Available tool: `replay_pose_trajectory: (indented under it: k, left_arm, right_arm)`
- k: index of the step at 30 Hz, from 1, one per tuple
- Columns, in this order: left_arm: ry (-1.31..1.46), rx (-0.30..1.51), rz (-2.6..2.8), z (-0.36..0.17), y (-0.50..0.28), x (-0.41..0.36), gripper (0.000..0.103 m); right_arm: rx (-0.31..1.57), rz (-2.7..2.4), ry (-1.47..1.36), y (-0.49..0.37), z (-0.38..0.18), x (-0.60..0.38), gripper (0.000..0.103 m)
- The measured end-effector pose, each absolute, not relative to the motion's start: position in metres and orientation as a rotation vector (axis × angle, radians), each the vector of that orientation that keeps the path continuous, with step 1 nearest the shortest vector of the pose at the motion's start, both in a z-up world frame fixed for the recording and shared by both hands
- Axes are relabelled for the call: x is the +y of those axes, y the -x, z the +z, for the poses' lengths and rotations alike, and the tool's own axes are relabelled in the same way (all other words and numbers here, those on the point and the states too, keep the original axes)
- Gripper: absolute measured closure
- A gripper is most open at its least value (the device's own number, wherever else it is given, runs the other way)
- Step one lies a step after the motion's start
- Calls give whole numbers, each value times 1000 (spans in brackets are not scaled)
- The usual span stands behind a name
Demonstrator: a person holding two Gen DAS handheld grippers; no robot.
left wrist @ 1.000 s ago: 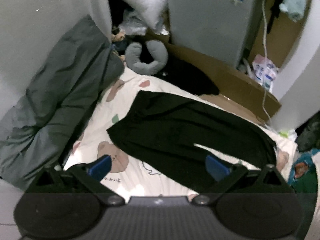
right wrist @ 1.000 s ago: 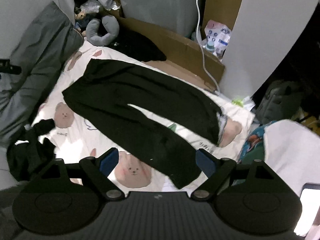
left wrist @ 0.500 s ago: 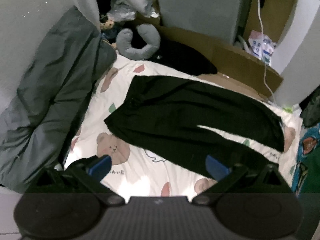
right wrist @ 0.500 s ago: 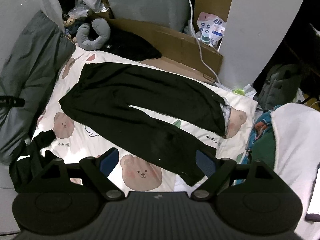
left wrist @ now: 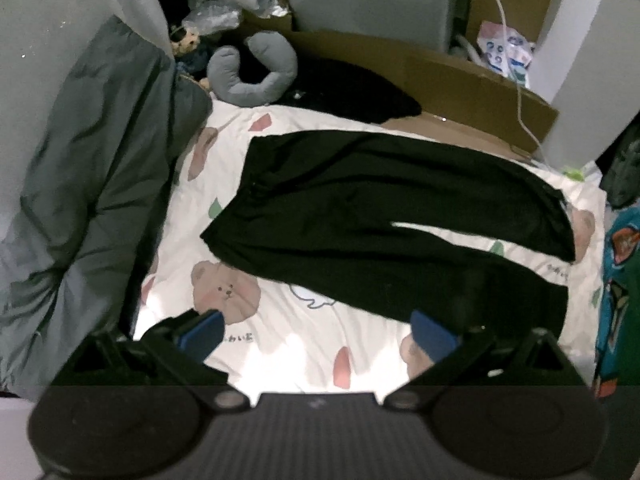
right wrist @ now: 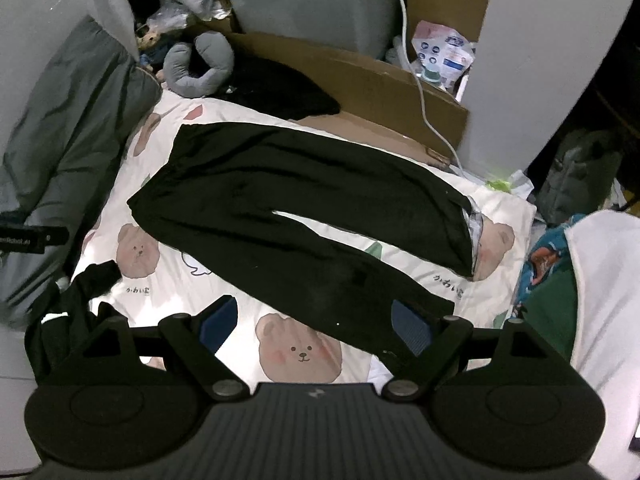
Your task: Fold clothes
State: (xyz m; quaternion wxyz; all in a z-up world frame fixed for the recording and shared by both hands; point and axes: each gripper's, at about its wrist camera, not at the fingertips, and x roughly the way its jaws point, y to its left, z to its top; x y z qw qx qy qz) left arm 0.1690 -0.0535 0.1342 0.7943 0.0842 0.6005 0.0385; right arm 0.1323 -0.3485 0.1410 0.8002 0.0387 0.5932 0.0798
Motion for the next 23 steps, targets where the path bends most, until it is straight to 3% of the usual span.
replay_pose_trajectory:
  k: [23]
  left_arm:
    - [-232, 1254, 23, 122, -189, -69, 3]
  right_arm:
    - [1261, 154, -89, -144, 123, -347, 15]
